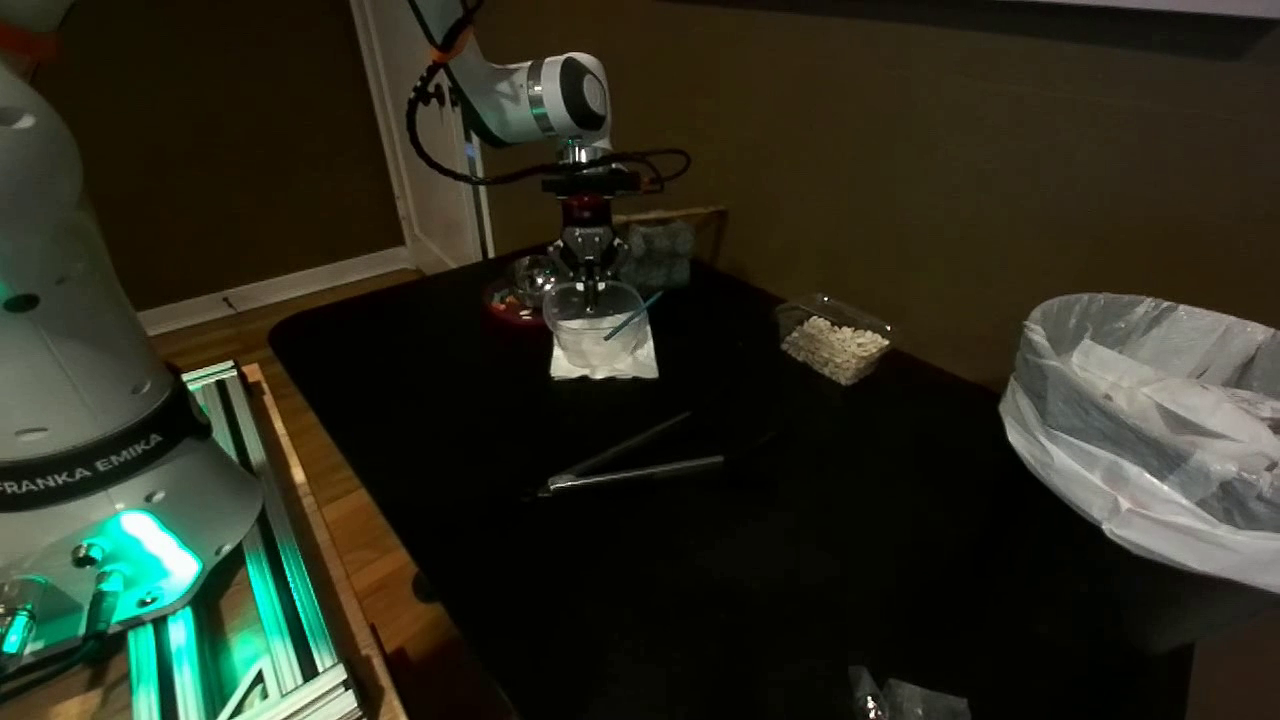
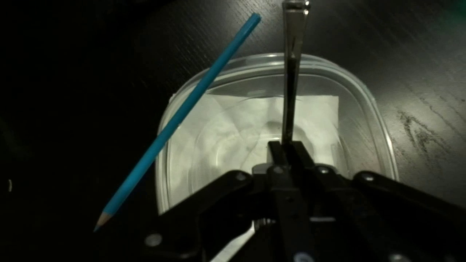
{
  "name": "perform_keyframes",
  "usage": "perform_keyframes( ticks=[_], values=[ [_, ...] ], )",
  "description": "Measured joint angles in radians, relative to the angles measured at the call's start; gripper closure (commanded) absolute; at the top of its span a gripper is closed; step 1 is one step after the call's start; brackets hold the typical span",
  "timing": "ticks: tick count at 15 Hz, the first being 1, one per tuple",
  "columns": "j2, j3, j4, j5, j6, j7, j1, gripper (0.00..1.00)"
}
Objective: Put the spoon into the bowl
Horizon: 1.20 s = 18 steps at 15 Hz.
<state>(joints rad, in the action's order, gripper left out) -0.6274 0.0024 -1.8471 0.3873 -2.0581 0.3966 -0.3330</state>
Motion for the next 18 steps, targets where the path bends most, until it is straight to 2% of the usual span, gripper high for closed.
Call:
perform_keyframes(
  ticks=[10,15,18],
  values=[
    [-0.017,0.051,0.001,0.049,0.042,-0.067,0.015,0.01],
    [0.036,0.079,-0.023,0.125,0.021,-0.098,0.012,0.00],
    [0.133,0.084,-0.109,0.217,-0.099,-0.169,0.006,0.01]
  ],
)
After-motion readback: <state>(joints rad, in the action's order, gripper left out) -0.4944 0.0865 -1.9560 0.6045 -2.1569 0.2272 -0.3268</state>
